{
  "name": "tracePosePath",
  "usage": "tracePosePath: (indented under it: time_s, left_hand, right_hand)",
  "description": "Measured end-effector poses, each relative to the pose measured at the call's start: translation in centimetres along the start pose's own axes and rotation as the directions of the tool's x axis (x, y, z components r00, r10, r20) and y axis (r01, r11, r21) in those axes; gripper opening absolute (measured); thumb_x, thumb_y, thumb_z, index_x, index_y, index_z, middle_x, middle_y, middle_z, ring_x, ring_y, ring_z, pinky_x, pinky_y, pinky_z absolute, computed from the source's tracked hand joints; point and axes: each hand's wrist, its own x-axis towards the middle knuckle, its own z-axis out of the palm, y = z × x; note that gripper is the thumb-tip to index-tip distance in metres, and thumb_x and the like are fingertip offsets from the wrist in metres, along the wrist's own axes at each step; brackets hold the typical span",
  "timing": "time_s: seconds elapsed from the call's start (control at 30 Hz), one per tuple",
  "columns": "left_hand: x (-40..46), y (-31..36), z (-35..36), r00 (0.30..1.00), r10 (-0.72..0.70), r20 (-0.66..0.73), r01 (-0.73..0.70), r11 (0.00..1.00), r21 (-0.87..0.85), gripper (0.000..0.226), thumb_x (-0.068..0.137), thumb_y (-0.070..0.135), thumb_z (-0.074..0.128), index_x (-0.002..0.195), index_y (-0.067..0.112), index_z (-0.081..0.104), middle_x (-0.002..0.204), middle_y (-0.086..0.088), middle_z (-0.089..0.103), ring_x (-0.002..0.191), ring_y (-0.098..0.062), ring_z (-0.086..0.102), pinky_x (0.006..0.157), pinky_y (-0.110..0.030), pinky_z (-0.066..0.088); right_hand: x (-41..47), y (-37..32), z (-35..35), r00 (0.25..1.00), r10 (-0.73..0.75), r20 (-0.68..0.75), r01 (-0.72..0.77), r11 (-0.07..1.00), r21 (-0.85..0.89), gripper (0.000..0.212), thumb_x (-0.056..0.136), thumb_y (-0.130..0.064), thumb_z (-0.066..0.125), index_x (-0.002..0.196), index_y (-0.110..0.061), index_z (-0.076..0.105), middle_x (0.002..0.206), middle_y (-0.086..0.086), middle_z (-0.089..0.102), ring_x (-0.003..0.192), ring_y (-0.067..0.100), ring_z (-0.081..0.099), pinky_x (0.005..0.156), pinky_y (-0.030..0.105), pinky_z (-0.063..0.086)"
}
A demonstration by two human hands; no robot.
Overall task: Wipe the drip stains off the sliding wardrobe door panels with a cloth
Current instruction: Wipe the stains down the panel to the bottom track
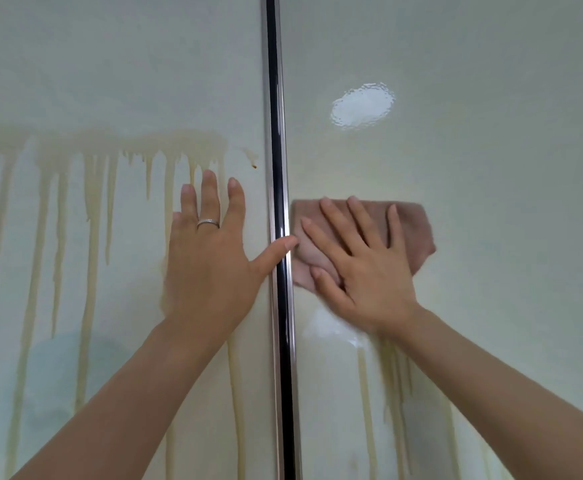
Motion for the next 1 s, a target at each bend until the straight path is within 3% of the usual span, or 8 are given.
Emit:
tracePosePath:
  time_s: [0.1,0.2,0.27,0.47,0.63,0.77,0.87,1.0]
  left_hand:
    - [0.1,0.1,-0.1,1.000,-0.013,0.011,0.013,1.000,-0.005,0.098,0.070,0.072,0.022,0.150,0.020,0.003,0.158,-0.006,-0.009,0.144,-0.025,-0.012,0.114,-0.034,-0.005]
    - [0.2,0.0,0.2,1.000,-0.025,0.012,0.025,1.000,-0.008,0.099,0.068,0.072,0.021,0.150,0.021,0.001,0.157,-0.004,-0.012,0.143,-0.022,-0.016,0.113,-0.032,-0.008]
    - [0.1,0.1,0.4,0.999,-0.033,-0.010,0.033,0.999,-0.027,0.099,0.068,0.072,0.022,0.150,0.022,0.002,0.157,-0.003,-0.012,0.143,-0.021,-0.016,0.113,-0.032,-0.009]
    - [-0.7,0.5,-0.2,0.999,-0.038,-0.009,0.037,0.997,-0.073,0.097,0.069,0.071,0.026,0.150,0.022,0.010,0.158,-0.005,-0.005,0.144,-0.023,-0.012,0.114,-0.033,-0.006]
    - [-5.8,-0.8,0.8,0.998,-0.035,0.045,0.036,0.999,-0.014,0.111,0.061,0.088,0.020,0.150,0.022,0.004,0.155,-0.006,-0.012,0.136,-0.012,-0.024,0.111,-0.029,-0.009]
    - [-11.6,-1.0,3.0,0.995,0.047,0.090,-0.052,0.997,0.064,0.101,0.076,0.083,0.020,0.147,0.012,0.017,0.152,-0.014,0.009,0.141,-0.022,0.003,0.109,-0.048,0.014]
    - [-12.3,-0.9,3.6,0.998,0.050,0.046,-0.054,0.995,0.080,0.096,0.074,0.073,0.034,0.146,0.013,0.015,0.153,-0.014,0.009,0.141,-0.026,0.009,0.108,-0.048,0.015]
    - [-12.3,0.0,4.3,1.000,0.011,-0.018,-0.009,0.994,0.111,0.093,0.067,0.056,0.041,0.145,0.010,0.021,0.153,-0.020,0.018,0.140,-0.032,0.014,0.107,-0.050,0.015]
  right_hand:
    - [-0.4,3.2,-0.9,0.985,-0.160,0.068,0.163,0.986,-0.029,0.057,0.094,-0.049,0.028,0.146,-0.028,0.039,0.155,0.004,0.033,0.144,0.029,0.026,0.112,0.061,0.011]
    - [2.4,4.1,-0.4,0.981,0.194,-0.013,-0.194,0.981,-0.004,0.059,0.092,-0.048,0.028,0.147,-0.029,0.037,0.156,0.003,0.031,0.145,0.030,0.023,0.112,0.059,0.003]
    - [1.6,2.0,0.1,0.960,0.269,-0.075,-0.268,0.963,0.017,0.058,0.092,-0.045,0.030,0.147,-0.027,0.039,0.156,0.004,0.032,0.144,0.031,0.023,0.113,0.056,0.000]
    - [-4.5,2.0,-0.7,0.986,-0.164,0.035,0.164,0.986,0.002,0.056,0.097,-0.050,0.025,0.146,-0.028,0.037,0.155,0.003,0.032,0.144,0.030,0.027,0.113,0.060,0.008]
    - [-4.3,0.3,-0.1,0.972,0.225,-0.067,-0.226,0.974,-0.008,0.057,0.093,-0.044,0.033,0.147,-0.026,0.040,0.156,0.006,0.032,0.144,0.032,0.023,0.113,0.060,0.002]
    - [-11.0,-3.2,-0.5,0.999,0.036,0.018,-0.036,0.999,0.005,0.057,0.093,-0.045,0.035,0.146,-0.025,0.038,0.154,0.006,0.033,0.143,0.033,0.024,0.113,0.060,0.000]
    - [-11.1,-1.5,-0.9,0.996,-0.080,0.049,0.081,0.997,-0.011,0.056,0.094,-0.047,0.034,0.145,-0.027,0.037,0.154,0.005,0.033,0.143,0.032,0.026,0.113,0.060,0.004]
    - [-7.5,-0.8,-0.1,0.985,0.170,-0.019,-0.170,0.985,-0.036,0.056,0.095,-0.047,0.030,0.147,-0.027,0.038,0.155,0.006,0.032,0.143,0.031,0.025,0.111,0.060,0.007]
